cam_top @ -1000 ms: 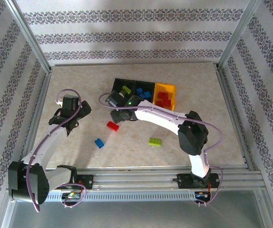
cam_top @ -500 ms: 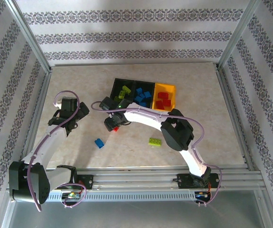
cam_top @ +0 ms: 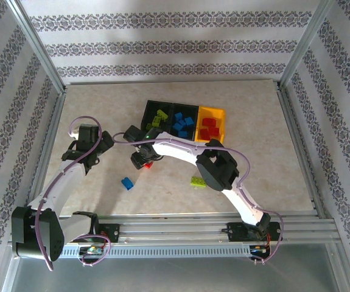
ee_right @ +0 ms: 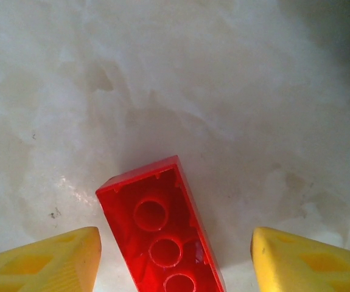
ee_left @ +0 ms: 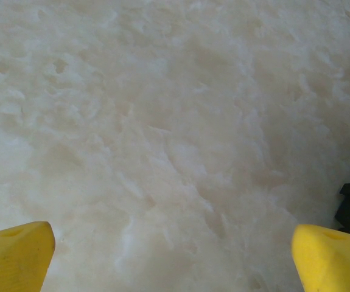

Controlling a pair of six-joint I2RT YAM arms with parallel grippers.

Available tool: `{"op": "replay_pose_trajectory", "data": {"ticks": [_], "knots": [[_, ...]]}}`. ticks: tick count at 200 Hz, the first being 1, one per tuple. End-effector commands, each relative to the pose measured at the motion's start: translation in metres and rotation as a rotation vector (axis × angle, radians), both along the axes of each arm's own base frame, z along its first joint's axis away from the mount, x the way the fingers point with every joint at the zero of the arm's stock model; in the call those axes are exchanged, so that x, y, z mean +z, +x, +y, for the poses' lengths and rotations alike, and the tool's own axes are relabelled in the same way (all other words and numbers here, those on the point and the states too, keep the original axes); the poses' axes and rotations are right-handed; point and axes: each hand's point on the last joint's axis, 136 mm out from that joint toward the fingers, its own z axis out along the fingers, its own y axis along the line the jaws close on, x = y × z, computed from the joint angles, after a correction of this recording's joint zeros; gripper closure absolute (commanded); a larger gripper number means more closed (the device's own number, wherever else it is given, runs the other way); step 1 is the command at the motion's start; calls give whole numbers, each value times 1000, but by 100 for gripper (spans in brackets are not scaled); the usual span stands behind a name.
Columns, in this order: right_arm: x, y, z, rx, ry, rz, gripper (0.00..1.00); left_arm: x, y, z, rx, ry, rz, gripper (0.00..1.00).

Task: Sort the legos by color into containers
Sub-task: Pick up the lego from the center of the table.

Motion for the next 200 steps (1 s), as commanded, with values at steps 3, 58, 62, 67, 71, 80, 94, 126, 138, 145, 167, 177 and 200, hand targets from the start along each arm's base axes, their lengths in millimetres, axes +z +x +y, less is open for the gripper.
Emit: {"op": "replay_pose_trajectory", "data": {"ticks": [3,58,62,67,71,80,94,126,138,145,167,177,200], "knots": [[-6,-8,3,33,-26,23,37,-9,-8,6,27,-9,30,0],[-17,-11,-1,19,-45,47,50,-11,-7,5,24,-13,34,1],[-16,-11,-1,18,-45,45,51,-11,-7,5,23,-13,34,0],[-16,-11,-2,16,-46,46,53,-11,-7,5,23,-14,36,0],[-16,-10,-3,13,-48,45,54,-11,-7,5,22,-14,34,0],[-17,-11,-3,12,-49,45,56,-11,-7,4,21,-16,35,0],[-16,-10,-3,10,-51,42,59,-12,-7,4,21,-15,35,0],[-15,-9,-4,1,-53,37,66,-12,-7,4,20,-18,34,0],[-15,-8,-6,-11,-51,40,69,-12,-7,4,20,-18,34,0],[-15,-7,-7,-20,-48,43,71,-11,-6,4,21,-17,32,0],[-14,-4,-12,-59,-34,54,75,-11,-7,4,18,-15,34,0],[-12,-2,-17,-84,-22,61,76,-11,-6,4,13,-14,35,0],[-5,3,-28,-148,11,74,78,-12,-8,4,13,-11,42,0]]}}
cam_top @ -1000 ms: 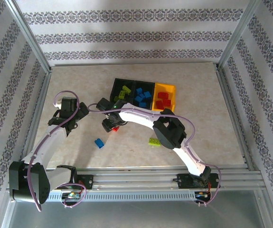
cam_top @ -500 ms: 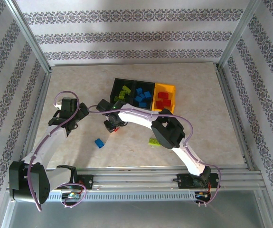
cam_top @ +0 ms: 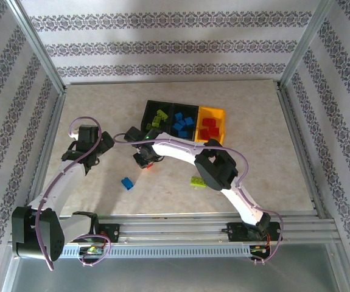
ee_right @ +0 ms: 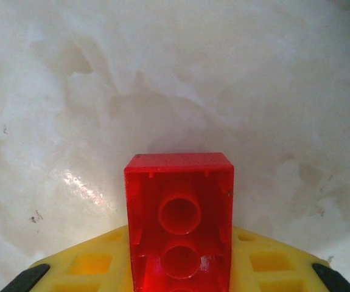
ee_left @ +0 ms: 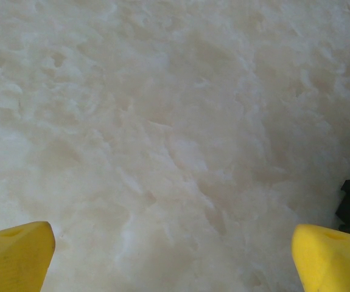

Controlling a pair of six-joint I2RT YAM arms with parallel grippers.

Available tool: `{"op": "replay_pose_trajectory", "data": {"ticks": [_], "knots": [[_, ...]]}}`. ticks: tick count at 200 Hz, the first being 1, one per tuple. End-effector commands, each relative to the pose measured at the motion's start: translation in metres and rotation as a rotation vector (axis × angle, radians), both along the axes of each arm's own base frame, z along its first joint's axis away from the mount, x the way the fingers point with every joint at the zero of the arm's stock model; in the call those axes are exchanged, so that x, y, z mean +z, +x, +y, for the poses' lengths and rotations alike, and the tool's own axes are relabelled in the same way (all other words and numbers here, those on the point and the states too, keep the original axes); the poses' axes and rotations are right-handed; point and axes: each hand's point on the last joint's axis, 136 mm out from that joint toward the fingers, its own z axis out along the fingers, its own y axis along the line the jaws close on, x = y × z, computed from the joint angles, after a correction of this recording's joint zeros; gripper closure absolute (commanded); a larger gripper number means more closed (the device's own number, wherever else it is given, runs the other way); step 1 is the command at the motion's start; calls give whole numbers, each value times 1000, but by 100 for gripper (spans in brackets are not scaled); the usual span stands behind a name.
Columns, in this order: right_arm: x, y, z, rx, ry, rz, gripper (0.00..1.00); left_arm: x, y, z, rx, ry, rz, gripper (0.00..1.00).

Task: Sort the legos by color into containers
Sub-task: Pick up the lego from the center of the table, then place the lego in the container.

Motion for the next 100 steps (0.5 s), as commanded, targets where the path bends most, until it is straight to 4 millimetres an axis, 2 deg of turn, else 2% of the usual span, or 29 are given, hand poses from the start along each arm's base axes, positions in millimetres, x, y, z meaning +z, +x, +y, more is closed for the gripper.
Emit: {"op": "replay_pose_trajectory", "data": {"ticks": [1,42,100], "knots": [[4,4,-21,-96,10,31,78,-9,-7,5,17,2,36,0],[26,10,-44,-159,53,-6,80,-9,-3,4,18,-7,23,0],[82,15,-69,-195,91,-127,80,-7,-1,2,11,-14,15,0]]}}
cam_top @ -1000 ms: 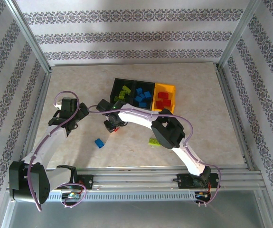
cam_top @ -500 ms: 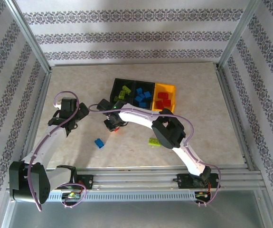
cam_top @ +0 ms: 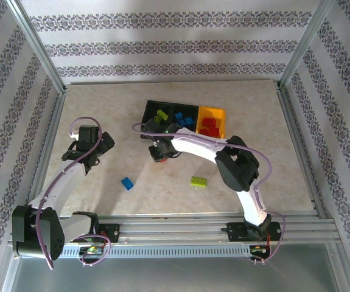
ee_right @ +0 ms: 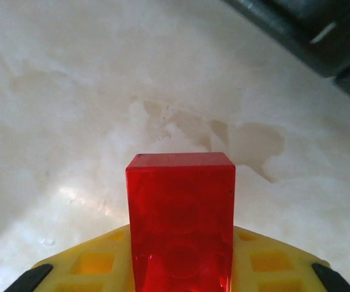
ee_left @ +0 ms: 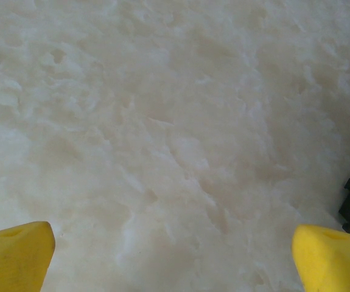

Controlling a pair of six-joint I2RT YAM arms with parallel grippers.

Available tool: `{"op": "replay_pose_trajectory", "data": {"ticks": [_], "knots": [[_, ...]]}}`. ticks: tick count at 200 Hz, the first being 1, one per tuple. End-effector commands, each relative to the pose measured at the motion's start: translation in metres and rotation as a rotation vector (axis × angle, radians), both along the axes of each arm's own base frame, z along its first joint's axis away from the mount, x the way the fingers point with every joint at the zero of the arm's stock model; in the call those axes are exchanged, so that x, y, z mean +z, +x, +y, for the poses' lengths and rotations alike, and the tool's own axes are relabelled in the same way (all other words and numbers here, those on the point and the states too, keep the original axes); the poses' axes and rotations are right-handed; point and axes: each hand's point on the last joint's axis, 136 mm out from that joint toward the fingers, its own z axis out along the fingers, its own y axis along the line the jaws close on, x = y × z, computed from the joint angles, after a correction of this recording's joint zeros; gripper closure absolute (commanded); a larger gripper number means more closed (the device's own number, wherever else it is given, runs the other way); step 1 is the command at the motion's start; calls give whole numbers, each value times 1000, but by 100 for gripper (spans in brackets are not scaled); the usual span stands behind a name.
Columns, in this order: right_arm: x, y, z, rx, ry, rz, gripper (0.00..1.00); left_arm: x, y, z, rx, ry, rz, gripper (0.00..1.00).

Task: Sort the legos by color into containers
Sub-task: Place the lego in the container.

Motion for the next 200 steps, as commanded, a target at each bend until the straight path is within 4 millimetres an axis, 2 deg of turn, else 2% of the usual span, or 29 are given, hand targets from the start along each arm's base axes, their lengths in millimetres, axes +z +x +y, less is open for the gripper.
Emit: {"op": "replay_pose_trajectory", "data": {"ticks": [1,42,63,103,133,162,200], "knots": [[40,8,-10,-43,39,-94,80,-4,-1,3,12,-12,6,0],[72,20,-44,-122,52,-168,80,-1,2,1,6,-17,-5,0],[79,30,-72,-187,41,-192,80,1,4,-1,-5,-25,-16,0],[78,49,-137,-361,23,-190,81,3,8,-7,-49,-36,-25,0],[71,65,-177,-462,15,-176,80,4,8,-11,-77,-41,-34,0],[65,84,-200,-507,-5,-171,80,6,7,-12,-86,-39,-43,0],[56,107,-214,-530,-25,-169,77,11,5,-14,-113,-35,-53,0]]}}
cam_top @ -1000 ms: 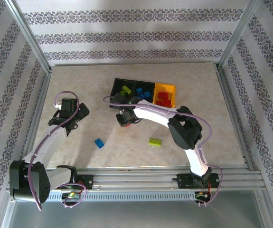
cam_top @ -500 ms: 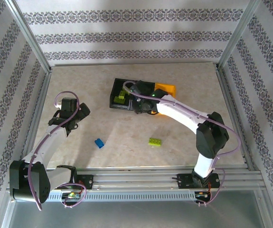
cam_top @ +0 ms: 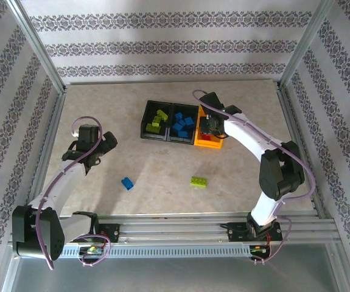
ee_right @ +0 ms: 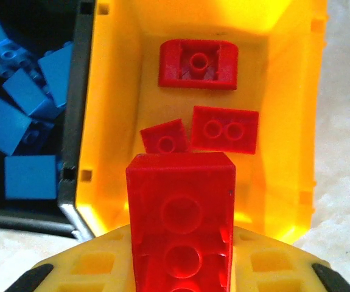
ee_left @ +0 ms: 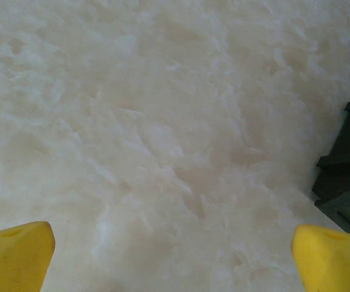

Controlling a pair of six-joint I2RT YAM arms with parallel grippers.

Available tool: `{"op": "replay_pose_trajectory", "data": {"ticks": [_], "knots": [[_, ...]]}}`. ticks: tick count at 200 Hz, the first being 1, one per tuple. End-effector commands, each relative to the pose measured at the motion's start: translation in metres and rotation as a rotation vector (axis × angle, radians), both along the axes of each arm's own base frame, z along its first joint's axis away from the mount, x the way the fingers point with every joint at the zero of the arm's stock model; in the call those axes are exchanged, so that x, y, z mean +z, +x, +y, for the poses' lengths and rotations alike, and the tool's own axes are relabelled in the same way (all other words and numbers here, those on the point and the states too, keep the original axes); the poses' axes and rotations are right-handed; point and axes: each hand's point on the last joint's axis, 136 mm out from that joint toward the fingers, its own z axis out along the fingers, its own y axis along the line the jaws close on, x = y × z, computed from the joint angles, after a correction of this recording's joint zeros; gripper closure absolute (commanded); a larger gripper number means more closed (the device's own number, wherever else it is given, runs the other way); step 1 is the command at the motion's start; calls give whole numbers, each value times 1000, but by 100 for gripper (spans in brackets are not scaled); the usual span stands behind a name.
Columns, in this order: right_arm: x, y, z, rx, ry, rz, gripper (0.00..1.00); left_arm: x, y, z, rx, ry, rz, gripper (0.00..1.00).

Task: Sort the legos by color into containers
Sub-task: Place the lego in the container.

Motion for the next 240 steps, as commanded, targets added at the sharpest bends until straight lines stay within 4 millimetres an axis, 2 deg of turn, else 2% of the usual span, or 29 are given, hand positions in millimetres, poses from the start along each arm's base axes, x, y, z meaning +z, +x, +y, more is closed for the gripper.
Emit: {"op": "replay_pose_trajectory", "data": {"ticks": [1,63,126,159,184,240], "knots": [[-2,19,-4,0,-23,-15,77,8,1,1,-25,9,-38,0],[-23,46,-4,-7,-5,14,70,12,3,-9,-91,-8,-59,0],[-38,61,-6,-18,12,37,63,24,14,-47,-271,-5,-120,0],[-38,62,-8,-28,14,36,56,33,18,-79,-413,36,-161,0],[-34,60,-9,-28,13,31,54,41,18,-110,-548,86,-190,0],[-7,47,-16,-39,20,-23,47,53,5,-185,-895,151,-263,0]]}}
